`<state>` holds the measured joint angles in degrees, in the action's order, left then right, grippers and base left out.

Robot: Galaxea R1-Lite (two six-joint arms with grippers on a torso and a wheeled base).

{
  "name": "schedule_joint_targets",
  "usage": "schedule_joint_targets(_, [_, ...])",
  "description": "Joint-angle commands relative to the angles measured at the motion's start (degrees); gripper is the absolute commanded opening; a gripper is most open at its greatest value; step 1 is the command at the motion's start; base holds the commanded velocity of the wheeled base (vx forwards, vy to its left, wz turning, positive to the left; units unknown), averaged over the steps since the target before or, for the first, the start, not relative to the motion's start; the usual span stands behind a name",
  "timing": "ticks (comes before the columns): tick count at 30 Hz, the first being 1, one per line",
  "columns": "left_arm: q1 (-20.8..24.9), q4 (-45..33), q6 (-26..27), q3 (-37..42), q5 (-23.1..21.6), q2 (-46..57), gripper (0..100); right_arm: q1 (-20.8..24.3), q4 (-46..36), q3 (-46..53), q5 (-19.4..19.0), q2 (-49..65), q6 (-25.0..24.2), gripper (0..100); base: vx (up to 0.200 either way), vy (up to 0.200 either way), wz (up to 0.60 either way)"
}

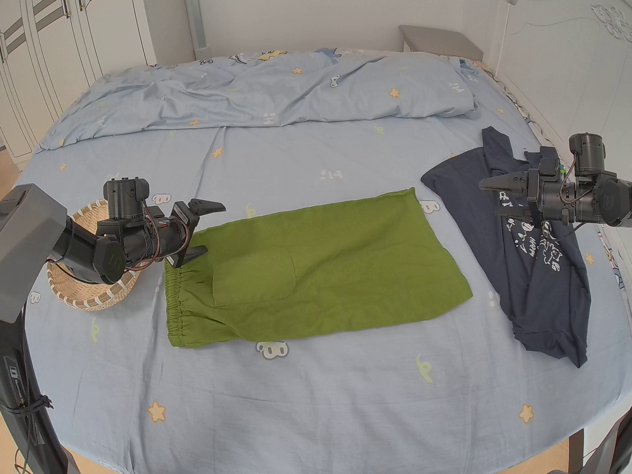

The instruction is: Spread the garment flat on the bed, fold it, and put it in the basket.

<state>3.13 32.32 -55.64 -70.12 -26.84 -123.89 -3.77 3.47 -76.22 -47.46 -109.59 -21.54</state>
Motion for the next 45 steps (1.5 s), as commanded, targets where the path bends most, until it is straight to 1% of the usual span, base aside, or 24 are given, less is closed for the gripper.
schedule_joint_targets(1, [-0.1,1.6,-1.3,-0.5,0.6,-1.5,100,0.3,0.0,0.1,0.1,-0.2,0.0,100,0.0,0.0,0.0])
schedule_joint_targets(5, [0.4,2.0,-1.3,1.7,0.6,0.1,100,0.3,0.0,0.1,0.1,-0.2,0.0,100,0.0,0.0,0.0])
schedule_joint_targets(8, [0.1,1.9,-1.1,4.8,0.2,5.1,100,0.4,0.0,0.2,0.1,-0.1,0.1,100,0.0,0.0,0.0])
schedule_joint_targets(9, [-0.5,2.0,-0.5,8.2,-0.3,8.4,100,0.5,0.0,0.4,0.1,-0.1,0.1,100,0.0,0.0,0.0])
schedule_joint_targets(12, [-2.0,1.6,2.7,13.2,-0.8,12.2,100,0.8,0.0,0.8,0.0,0.0,0.2,100,0.0,0.0,0.0])
schedule_joint_targets(13, [-3.8,2.0,4.9,16.7,-2.0,14.0,100,1.1,0.0,0.9,0.1,0.1,0.2,100,0.0,0.0,0.0])
schedule_joint_targets(14, [-4.7,2.0,6.1,18.7,-3.0,15.3,100,1.3,0.0,0.9,0.1,0.1,0.3,100,0.0,0.0,0.0])
schedule_joint_targets(16, [-6.3,2.0,7.5,22.4,-7.0,18.2,100,1.4,0.0,1.1,0.1,0.1,0.4,100,0.0,0.0,0.0])
schedule_joint_targets(17, [-6.5,2.0,7.5,22.7,-7.3,18.3,100,1.4,0.0,1.1,0.1,0.1,0.4,100,0.0,0.0,0.0])
schedule_joint_targets(18, [-7.4,2.0,9.0,26.2,-11.5,19.8,100,1.7,0.0,1.5,0.0,0.2,0.4,100,0.0,0.0,0.0])
schedule_joint_targets(19, [-7.9,2.1,10.8,28.2,-13.6,20.0,100,2.1,0.0,1.8,0.1,0.3,0.5,100,0.0,0.0,0.0])
schedule_joint_targets(20, [-8.1,2.1,11.2,28.5,-13.8,19.9,100,2.1,0.0,1.8,0.1,0.3,0.5,100,0.0,0.0,0.0])
schedule_joint_targets(21, [-9.5,2.3,16.4,30.7,-16.7,19.2,100,2.4,0.0,1.9,0.1,0.3,0.5,100,0.0,0.0,0.0])
schedule_joint_targets(23, [-11.5,2.0,22.2,31.7,-18.7,16.6,100,2.7,0.0,2.0,0.1,0.3,0.6,100,0.0,0.0,0.0])
schedule_joint_targets(24, [-12.1,2.1,23.8,31.9,-19.1,15.2,100,2.8,0.0,2.2,0.1,0.3,0.6,100,0.0,0.0,0.0])
schedule_joint_targets(25, [-12.4,2.3,24.8,31.8,-19.3,13.9,100,2.8,0.0,2.3,0.1,0.3,0.6,100,0.0,0.0,0.0])
schedule_joint_targets(30, [-12.0,2.5,25.6,30.8,-18.7,9.3,100,2.7,0.0,2.6,0.1,0.3,0.6,100,0.0,0.0,0.0])
schedule_joint_targets(35, [-12.2,2.5,25.6,30.5,-18.7,8.9,100,2.9,0.0,2.5,0.1,0.1,0.6,100,0.0,0.0,0.0])
schedule_joint_targets(37, [-11.6,2.8,25.7,30.0,-18.7,7.7,100,2.9,0.0,2.6,0.1,0.0,0.7,100,0.0,0.0,0.0])
schedule_joint_targets(45, [-10.5,6.2,25.6,29.6,-17.5,5.0,100,2.9,0.1,2.5,0.1,-0.1,0.7,100,0.0,0.0,0.0])
